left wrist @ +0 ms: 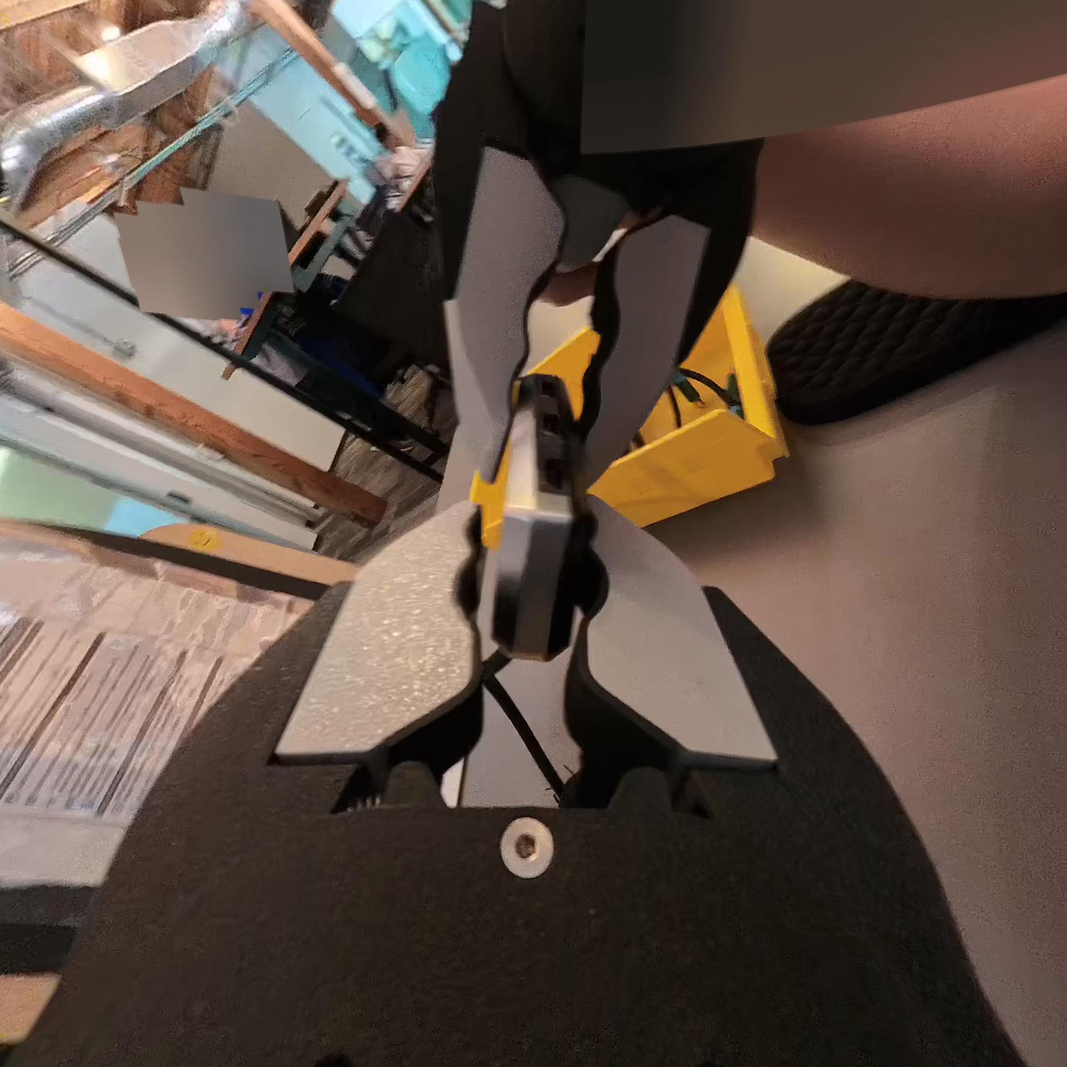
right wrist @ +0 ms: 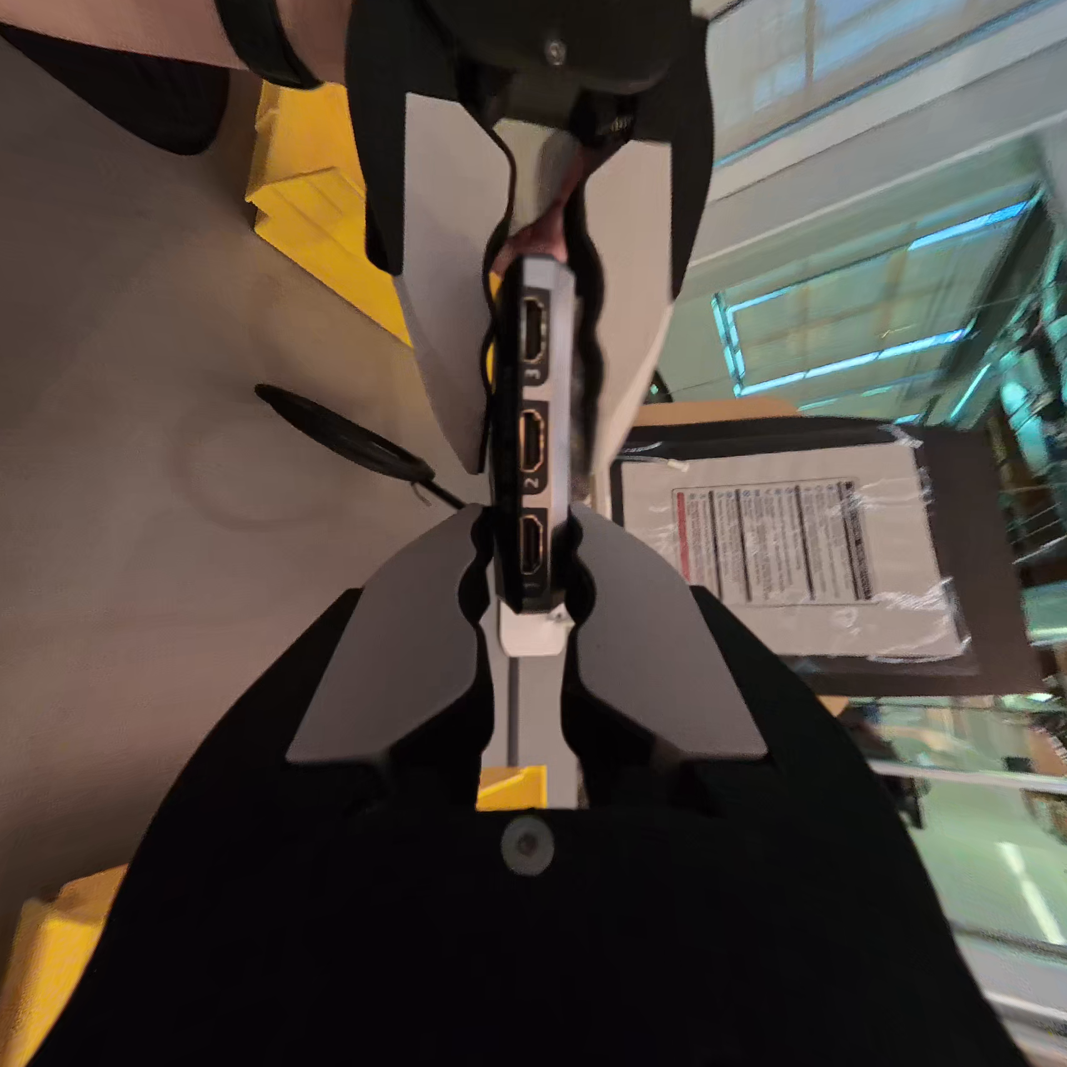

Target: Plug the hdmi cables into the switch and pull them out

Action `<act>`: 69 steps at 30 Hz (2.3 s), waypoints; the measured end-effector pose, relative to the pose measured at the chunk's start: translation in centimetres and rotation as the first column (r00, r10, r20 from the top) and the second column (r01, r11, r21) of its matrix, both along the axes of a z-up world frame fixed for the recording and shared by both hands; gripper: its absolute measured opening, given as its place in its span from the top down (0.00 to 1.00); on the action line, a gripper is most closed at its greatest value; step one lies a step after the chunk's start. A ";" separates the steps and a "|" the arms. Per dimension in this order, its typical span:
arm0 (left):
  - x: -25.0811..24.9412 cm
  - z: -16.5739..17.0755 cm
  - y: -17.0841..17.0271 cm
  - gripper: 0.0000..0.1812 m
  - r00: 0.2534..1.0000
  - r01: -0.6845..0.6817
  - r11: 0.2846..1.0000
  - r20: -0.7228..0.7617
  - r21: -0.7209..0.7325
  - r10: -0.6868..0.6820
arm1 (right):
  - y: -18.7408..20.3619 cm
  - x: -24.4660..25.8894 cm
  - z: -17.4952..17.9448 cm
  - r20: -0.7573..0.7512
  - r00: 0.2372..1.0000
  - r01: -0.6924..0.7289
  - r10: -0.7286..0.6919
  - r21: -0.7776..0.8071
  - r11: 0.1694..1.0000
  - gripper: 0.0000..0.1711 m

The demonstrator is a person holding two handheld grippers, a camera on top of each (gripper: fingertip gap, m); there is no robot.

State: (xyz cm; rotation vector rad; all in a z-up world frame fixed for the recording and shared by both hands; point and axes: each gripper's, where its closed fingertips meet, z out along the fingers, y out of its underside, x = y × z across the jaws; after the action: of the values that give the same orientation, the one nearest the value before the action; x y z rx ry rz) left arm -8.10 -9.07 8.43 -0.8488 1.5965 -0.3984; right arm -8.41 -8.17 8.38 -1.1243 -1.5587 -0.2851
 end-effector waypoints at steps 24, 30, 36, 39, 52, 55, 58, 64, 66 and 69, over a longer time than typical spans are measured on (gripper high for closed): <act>-3.5 3.2 3.9 0.62 0.961 -0.251 0.968 0.117 -0.024 0.252 | 4.3 24.6 6.7 -0.491 0.652 0.614 -0.578 -0.105 0.782 0.88; -3.2 1.9 4.7 0.62 0.958 -0.280 0.960 0.060 -0.015 0.280 | 9.7 25.8 -5.0 -0.140 0.658 0.638 -0.740 -0.419 0.646 0.88; -3.4 1.1 5.9 0.68 0.942 -0.335 0.942 0.020 0.017 0.335 | 13.0 23.5 -13.2 0.050 0.684 0.625 -0.728 -0.556 0.549 0.84; -3.3 0.8 5.8 0.73 0.942 -0.334 0.942 0.002 0.010 0.334 | 13.4 22.6 -15.1 0.099 0.685 0.611 -0.722 -0.617 0.495 0.71; -12.2 6.2 7.8 0.89 0.769 -0.617 0.786 0.195 -0.024 0.609 | 6.4 22.3 3.8 -0.443 0.658 0.536 -0.610 -0.294 0.792 0.80; -14.5 7.7 6.3 0.97 0.754 -0.570 0.802 0.273 -0.182 0.598 | 6.1 21.9 4.0 -0.426 0.672 0.542 -0.605 -0.273 0.795 0.80; -16.2 7.8 6.2 1.00 0.778 -0.516 0.830 0.289 -0.212 0.557 | 6.4 22.1 2.9 -0.363 0.686 0.570 -0.631 -0.272 0.776 0.80; -23.5 -0.9 14.4 0.92 0.679 -0.734 0.667 -0.098 -0.129 0.728 | 6.5 21.7 1.8 -0.290 0.709 0.582 -0.642 -0.274 0.766 0.80; -26.3 -4.6 16.8 0.84 0.602 -0.796 0.599 -0.237 -0.093 0.763 | 6.5 21.3 1.9 -0.295 0.719 0.568 -0.630 -0.274 0.776 0.80; -29.0 -8.4 19.1 0.82 0.550 -0.825 0.562 -0.331 -0.068 0.767 | 6.4 21.0 1.9 -0.286 0.727 0.564 -0.624 -0.269 0.781 0.80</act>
State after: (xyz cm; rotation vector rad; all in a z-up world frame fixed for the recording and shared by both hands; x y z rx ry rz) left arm -37.06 10.01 0.05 -1.7673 1.2155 0.2394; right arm 12.59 -1.75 10.23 -1.7007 -0.8623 -0.3566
